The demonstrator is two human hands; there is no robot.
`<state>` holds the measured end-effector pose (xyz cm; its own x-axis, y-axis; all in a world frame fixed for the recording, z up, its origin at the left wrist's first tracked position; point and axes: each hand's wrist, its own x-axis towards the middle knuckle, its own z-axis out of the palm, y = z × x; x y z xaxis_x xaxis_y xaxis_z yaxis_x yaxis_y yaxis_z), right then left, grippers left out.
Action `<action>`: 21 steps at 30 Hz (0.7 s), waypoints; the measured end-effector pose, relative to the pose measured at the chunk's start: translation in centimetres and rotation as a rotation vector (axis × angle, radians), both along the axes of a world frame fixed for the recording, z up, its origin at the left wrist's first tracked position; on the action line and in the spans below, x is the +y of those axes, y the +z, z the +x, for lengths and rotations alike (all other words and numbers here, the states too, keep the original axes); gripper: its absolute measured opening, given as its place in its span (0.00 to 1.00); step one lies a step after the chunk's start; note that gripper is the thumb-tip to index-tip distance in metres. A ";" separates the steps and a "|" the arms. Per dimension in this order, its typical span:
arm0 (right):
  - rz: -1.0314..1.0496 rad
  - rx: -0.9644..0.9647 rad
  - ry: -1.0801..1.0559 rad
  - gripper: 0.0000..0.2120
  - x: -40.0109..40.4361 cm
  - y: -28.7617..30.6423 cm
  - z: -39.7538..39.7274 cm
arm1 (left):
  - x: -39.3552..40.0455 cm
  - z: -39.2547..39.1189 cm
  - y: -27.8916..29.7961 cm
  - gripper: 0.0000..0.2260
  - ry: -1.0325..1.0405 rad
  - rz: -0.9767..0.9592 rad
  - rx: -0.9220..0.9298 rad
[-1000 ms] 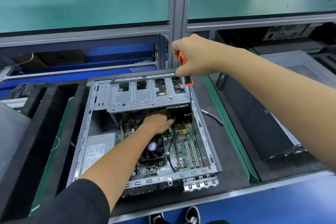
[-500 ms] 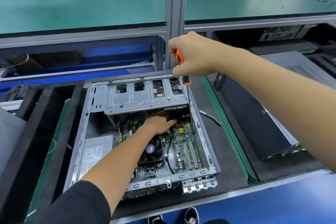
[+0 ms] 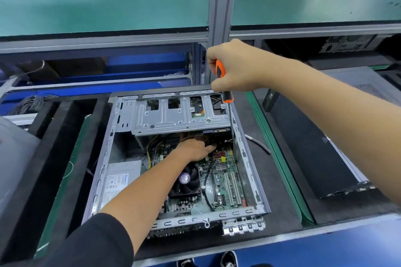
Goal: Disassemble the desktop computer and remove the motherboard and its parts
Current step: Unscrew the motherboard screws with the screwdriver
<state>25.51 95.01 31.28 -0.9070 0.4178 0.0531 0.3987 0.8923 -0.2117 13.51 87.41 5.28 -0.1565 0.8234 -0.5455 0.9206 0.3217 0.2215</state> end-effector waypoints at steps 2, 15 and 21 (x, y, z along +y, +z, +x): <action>-0.003 0.019 0.008 0.08 0.0 0.1 0.0 | 0.1 -0.1 0.2 0.34 0.003 -0.010 -0.001; -0.071 0.077 0.032 0.10 -0.4 0.3 -1.5 | -0.9 -0.4 0.4 0.32 0.005 0.021 -0.025; -0.286 0.199 0.004 0.13 -1.0 0.7 -2.5 | -2.0 -0.7 2.6 0.26 0.007 0.071 -0.142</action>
